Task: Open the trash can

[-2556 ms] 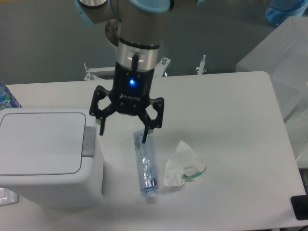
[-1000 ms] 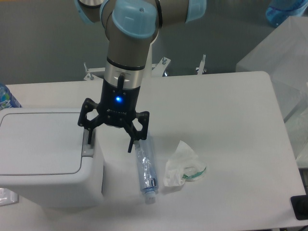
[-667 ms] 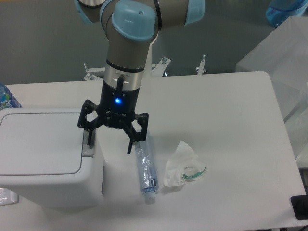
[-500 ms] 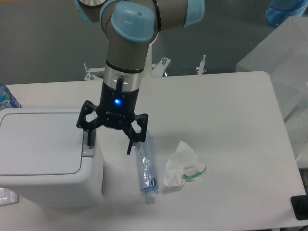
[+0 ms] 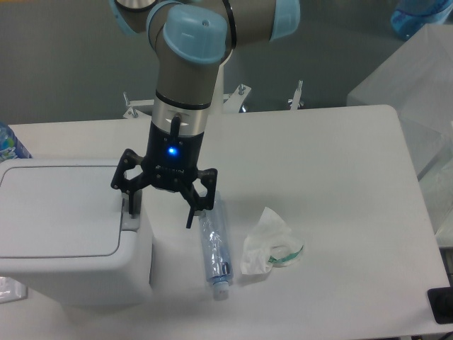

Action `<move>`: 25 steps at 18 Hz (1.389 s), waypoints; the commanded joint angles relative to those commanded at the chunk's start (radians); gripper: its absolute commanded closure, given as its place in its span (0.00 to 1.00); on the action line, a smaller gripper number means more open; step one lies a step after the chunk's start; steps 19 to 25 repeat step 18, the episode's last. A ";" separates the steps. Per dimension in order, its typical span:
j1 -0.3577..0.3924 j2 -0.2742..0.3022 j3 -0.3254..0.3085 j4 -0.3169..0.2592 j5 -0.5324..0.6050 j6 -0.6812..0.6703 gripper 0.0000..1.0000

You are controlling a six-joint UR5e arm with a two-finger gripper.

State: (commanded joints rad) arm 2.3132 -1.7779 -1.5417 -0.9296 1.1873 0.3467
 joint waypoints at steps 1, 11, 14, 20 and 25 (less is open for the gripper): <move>0.000 0.000 0.000 0.000 0.000 0.000 0.00; 0.002 0.002 0.081 0.005 0.000 0.012 0.00; 0.015 -0.002 0.126 0.003 0.015 0.086 0.00; 0.051 0.002 0.129 0.002 0.086 0.195 0.00; 0.051 0.002 0.129 0.002 0.086 0.195 0.00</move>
